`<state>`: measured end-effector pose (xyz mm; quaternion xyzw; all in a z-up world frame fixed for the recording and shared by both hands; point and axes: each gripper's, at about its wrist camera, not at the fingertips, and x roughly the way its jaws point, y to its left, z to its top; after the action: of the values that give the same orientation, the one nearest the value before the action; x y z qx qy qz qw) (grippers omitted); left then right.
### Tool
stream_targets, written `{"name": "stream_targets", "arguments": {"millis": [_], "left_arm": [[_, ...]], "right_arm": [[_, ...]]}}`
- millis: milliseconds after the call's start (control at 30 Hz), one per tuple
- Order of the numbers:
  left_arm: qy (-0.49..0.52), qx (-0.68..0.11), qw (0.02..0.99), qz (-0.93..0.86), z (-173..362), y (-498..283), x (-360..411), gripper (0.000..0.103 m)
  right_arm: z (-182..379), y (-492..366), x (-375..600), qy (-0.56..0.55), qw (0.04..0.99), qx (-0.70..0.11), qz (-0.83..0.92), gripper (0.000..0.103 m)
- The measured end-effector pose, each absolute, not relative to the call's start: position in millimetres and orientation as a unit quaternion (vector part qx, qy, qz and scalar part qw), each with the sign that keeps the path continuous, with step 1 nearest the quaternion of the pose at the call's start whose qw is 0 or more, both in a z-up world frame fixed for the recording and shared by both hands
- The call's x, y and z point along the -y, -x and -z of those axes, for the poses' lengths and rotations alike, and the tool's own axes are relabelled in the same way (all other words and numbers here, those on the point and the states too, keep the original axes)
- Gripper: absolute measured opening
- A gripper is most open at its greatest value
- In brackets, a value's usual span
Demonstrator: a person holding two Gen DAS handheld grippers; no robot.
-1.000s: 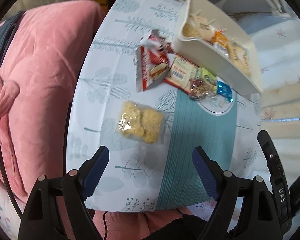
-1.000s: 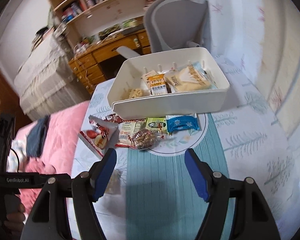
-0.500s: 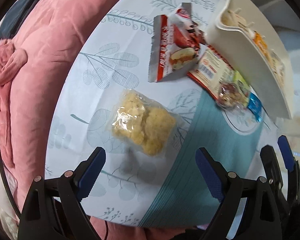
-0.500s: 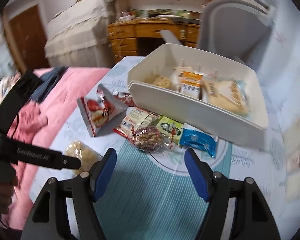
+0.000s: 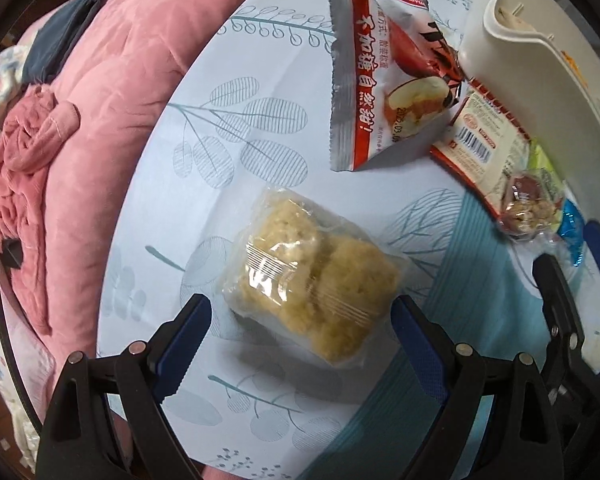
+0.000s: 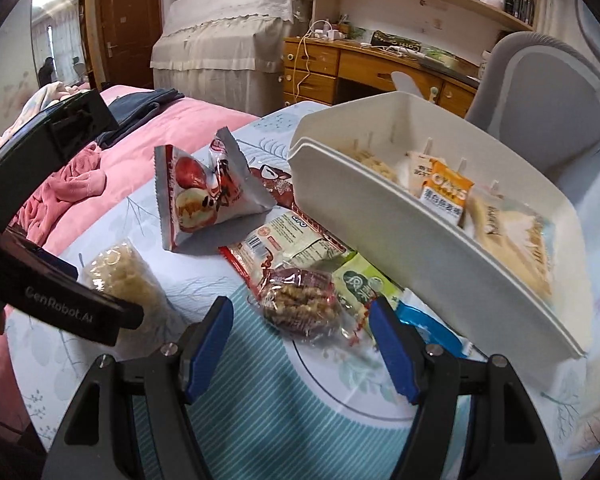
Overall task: Organize snacks
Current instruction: 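Grasp the clear cookie bag with the left tool while the right tool grasps the clear nut bag, then carry both bags over the white tray and open both tools to release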
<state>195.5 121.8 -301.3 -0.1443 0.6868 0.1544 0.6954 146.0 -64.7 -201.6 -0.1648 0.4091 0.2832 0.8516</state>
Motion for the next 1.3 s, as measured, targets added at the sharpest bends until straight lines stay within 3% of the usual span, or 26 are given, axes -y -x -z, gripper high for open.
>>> {"name": "stream_targets", "arguments": {"millis": [400,467,800,1300], "left_arm": [[0.125,-0.681,0.706,-0.148,310,-207,-113,0.090],[0.131,-0.679,0.708,-0.140,313,-205,-112,0.089],[0.133,-0.657,0.730,-0.134,307,-196,-108,0.070],[0.164,-0.667,0.712,-0.145,278,-167,-116,0.066]], "right_arm": [[231,-161,56,0.162,0.841,-0.412,-0.311,0.068],[233,-160,55,0.161,0.840,-0.409,-0.317,0.062],[233,-164,58,0.149,0.835,-0.418,-0.325,0.057],[222,-163,83,0.075,0.792,-0.503,-0.338,0.056]]}}
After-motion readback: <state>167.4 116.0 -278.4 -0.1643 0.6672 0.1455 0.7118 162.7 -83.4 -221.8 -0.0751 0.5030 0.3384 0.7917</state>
